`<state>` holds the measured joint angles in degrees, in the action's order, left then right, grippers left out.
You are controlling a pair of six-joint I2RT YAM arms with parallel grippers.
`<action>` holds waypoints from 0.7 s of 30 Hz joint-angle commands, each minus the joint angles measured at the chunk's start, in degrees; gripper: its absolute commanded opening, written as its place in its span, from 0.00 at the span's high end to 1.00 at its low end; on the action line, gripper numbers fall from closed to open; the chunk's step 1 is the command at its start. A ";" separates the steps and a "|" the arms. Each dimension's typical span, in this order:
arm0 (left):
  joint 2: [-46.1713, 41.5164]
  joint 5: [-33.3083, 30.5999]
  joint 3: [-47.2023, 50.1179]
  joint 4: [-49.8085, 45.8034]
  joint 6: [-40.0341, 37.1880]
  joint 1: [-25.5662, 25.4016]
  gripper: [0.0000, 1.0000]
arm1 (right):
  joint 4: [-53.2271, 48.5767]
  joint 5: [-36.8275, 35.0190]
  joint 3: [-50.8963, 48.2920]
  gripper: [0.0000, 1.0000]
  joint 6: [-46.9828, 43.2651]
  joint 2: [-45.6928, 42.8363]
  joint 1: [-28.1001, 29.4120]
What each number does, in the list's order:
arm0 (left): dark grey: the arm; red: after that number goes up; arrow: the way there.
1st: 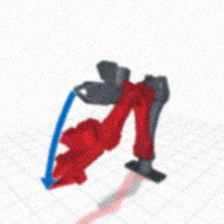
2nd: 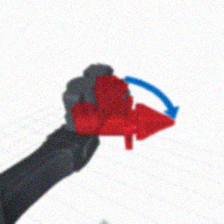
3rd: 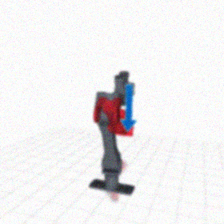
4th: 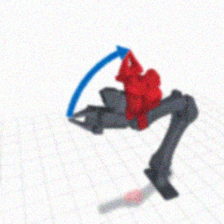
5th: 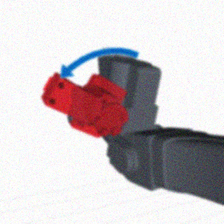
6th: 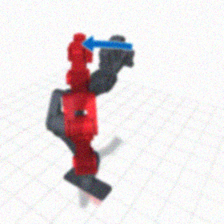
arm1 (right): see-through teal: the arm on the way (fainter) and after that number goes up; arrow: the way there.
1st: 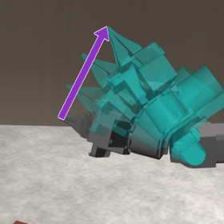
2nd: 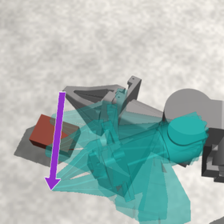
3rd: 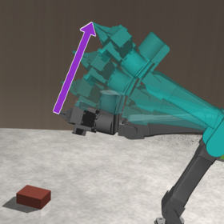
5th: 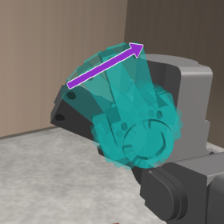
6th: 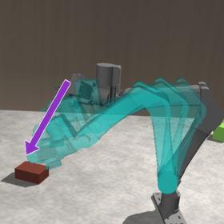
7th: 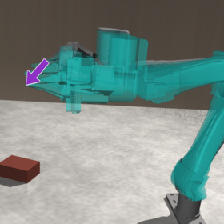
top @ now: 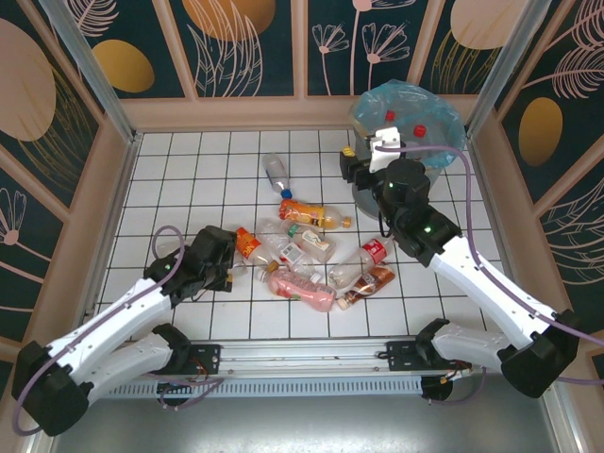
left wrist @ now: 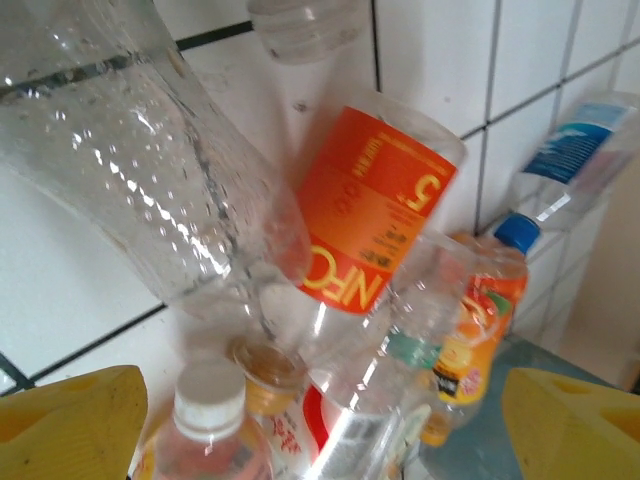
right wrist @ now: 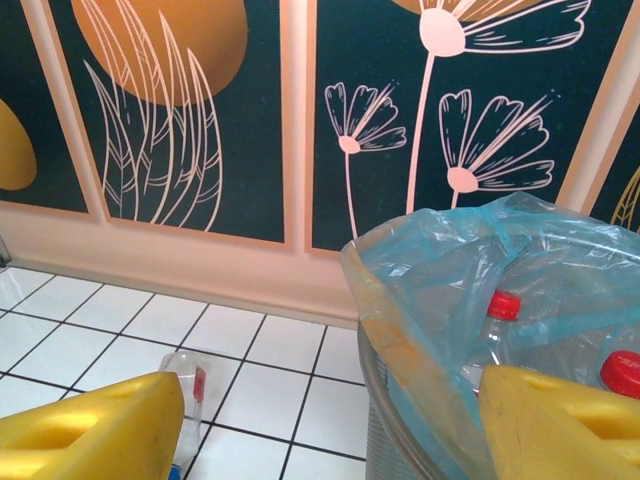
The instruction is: Put the plastic bottles in the bin
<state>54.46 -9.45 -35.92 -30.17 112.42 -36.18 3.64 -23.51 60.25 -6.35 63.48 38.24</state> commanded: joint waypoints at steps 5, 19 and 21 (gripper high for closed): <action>8.25 8.10 1.34 7.32 -5.70 4.56 0.08 | 2.56 -0.76 -2.52 0.22 -0.07 -1.92 -1.45; 10.56 10.39 6.65 8.36 -7.75 11.72 0.16 | 2.60 0.48 -3.56 0.21 -0.08 -1.54 -3.92; 9.57 10.61 8.67 9.24 -7.17 12.09 0.16 | 2.69 0.70 -3.56 0.21 0.01 -1.47 -3.97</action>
<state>65.08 0.08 -29.95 -21.02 105.45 -24.82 4.12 -23.44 57.19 -6.76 62.87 34.79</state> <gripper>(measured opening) 0.843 0.786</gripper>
